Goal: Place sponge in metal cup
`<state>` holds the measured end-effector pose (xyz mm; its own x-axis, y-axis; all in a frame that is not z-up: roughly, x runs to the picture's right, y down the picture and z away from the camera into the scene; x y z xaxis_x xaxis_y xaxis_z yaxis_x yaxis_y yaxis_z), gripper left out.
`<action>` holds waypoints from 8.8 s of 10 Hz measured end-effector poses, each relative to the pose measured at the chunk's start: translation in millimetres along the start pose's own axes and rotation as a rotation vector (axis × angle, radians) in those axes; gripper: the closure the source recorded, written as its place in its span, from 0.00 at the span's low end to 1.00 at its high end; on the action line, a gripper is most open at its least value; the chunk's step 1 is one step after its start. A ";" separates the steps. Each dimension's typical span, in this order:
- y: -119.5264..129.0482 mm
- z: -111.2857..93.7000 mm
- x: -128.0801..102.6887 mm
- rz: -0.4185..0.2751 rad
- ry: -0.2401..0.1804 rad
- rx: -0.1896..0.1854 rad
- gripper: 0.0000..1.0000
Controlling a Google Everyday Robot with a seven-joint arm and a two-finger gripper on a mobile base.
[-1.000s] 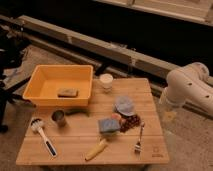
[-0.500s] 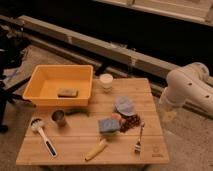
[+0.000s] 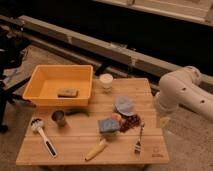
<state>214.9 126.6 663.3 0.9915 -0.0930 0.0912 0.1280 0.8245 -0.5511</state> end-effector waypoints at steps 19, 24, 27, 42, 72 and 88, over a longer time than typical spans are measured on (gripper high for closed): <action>-23.8 62.3 -197.3 -0.297 -0.075 -0.072 0.35; -38.3 66.5 -197.1 -0.277 -0.076 -0.057 0.35; -44.2 73.1 -195.9 -0.265 -0.072 -0.062 0.35; -40.7 110.5 -182.0 -0.230 -0.004 -0.113 0.59; -53.5 29.6 -284.3 -0.409 -0.138 0.064 1.00; -126.7 44.2 -465.0 -0.737 -0.101 0.091 1.00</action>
<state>-263.4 90.0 727.4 0.6421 -0.5907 0.4887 0.7512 0.6120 -0.2474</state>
